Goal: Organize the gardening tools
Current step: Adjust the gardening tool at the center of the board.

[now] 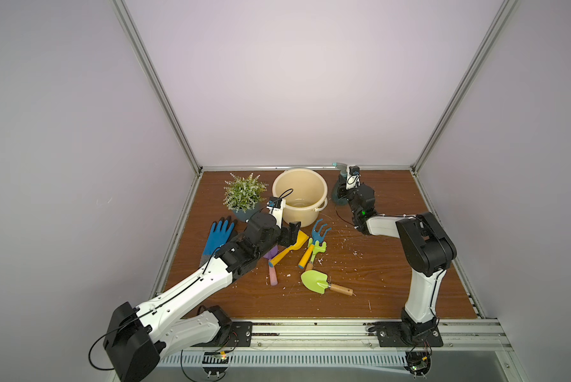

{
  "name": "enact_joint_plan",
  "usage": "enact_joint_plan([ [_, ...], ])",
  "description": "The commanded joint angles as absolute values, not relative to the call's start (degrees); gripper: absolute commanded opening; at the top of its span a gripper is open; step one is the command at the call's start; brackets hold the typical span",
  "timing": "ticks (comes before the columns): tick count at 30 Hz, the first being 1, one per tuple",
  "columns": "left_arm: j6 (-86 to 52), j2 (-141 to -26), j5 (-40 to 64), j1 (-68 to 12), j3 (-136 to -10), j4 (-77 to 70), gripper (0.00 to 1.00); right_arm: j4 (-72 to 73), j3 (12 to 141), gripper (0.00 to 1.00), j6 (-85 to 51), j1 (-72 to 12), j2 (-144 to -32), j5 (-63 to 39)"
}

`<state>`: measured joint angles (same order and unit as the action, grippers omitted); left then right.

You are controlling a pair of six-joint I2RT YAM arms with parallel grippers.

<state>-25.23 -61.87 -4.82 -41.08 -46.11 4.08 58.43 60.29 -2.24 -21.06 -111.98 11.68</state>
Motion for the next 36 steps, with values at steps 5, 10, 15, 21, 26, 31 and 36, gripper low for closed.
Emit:
enact_joint_plan([
  [5, -24.33, -63.61, -5.66, -40.56, -47.03, 2.79, 0.73, 59.59, 60.12, 0.21, -4.26, -20.66, -110.10, 12.72],
  [10, -24.52, -64.42, -5.45, -40.60, -47.17, 1.96, 0.73, 59.52, 57.64, 0.20, -6.39, -20.80, -107.32, 11.93],
  [15, -24.77, -64.59, -5.21, -40.61, -46.65, 0.99, 0.73, 57.83, 56.52, 0.20, -7.02, -20.79, -105.07, 11.26],
  [21, -25.31, -64.43, -5.30, -40.61, -46.34, 0.38, 0.73, 56.28, 55.30, 0.20, -7.56, -20.74, -103.98, 10.72],
  [26, -25.84, -63.48, -5.45, -40.56, -45.57, 0.19, 0.73, 56.30, 54.42, 0.23, -7.56, -20.79, -104.28, 10.55],
  [31, -26.47, -62.08, -5.54, -40.61, -44.68, 0.26, 0.73, 56.63, 53.29, 0.38, -7.47, -20.92, -104.43, 10.96],
  [36, -26.72, -61.44, -5.61, -40.56, -44.15, 0.36, 0.73, 56.45, 53.25, 0.53, -7.05, -21.01, -103.90, 11.25],
])
